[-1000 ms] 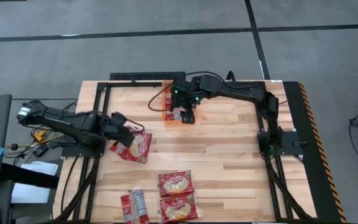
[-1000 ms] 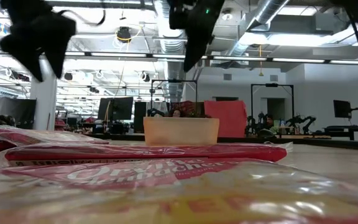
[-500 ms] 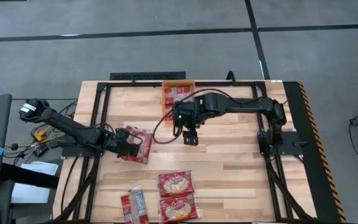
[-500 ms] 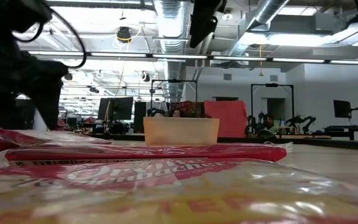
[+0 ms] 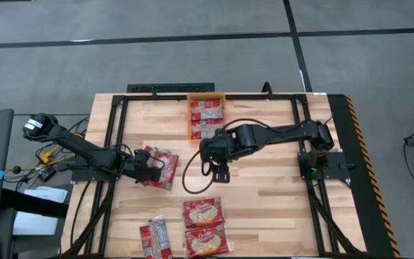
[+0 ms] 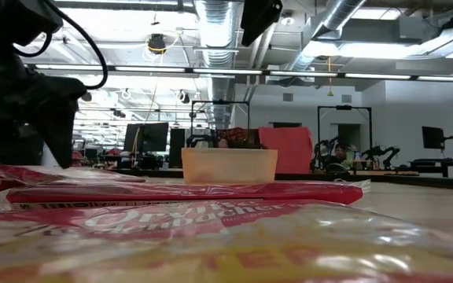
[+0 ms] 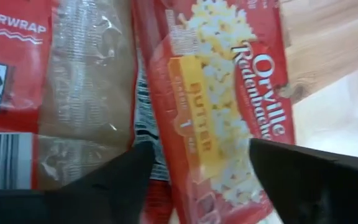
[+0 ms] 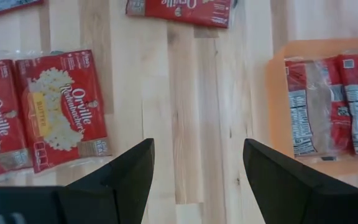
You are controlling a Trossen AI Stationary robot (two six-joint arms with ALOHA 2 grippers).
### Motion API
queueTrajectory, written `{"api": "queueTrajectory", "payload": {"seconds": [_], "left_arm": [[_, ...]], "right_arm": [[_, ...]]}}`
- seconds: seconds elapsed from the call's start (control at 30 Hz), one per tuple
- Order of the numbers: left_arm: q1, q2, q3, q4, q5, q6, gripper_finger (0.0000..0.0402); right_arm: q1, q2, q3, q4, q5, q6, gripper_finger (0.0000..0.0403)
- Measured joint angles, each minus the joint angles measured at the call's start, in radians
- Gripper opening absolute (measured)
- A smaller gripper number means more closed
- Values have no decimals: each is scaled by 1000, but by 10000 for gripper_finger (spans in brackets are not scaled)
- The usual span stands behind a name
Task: Sort popcorn bags into baskets
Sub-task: Put the red popcorn bag into the orange bin
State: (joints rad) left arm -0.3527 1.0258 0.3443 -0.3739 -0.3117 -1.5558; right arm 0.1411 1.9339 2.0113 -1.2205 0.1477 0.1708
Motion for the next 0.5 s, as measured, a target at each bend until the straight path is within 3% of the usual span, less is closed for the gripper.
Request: {"api": "queueTrajectory", "payload": {"seconds": [0.3,0.5], "left_arm": [[0,17,-2,38,-40,13,24],[1,15,-3,194,-90,1,12]], "right_arm": [[50,0,0,-6,13,161,269],[78,-1,0,14,46,350,269]]}}
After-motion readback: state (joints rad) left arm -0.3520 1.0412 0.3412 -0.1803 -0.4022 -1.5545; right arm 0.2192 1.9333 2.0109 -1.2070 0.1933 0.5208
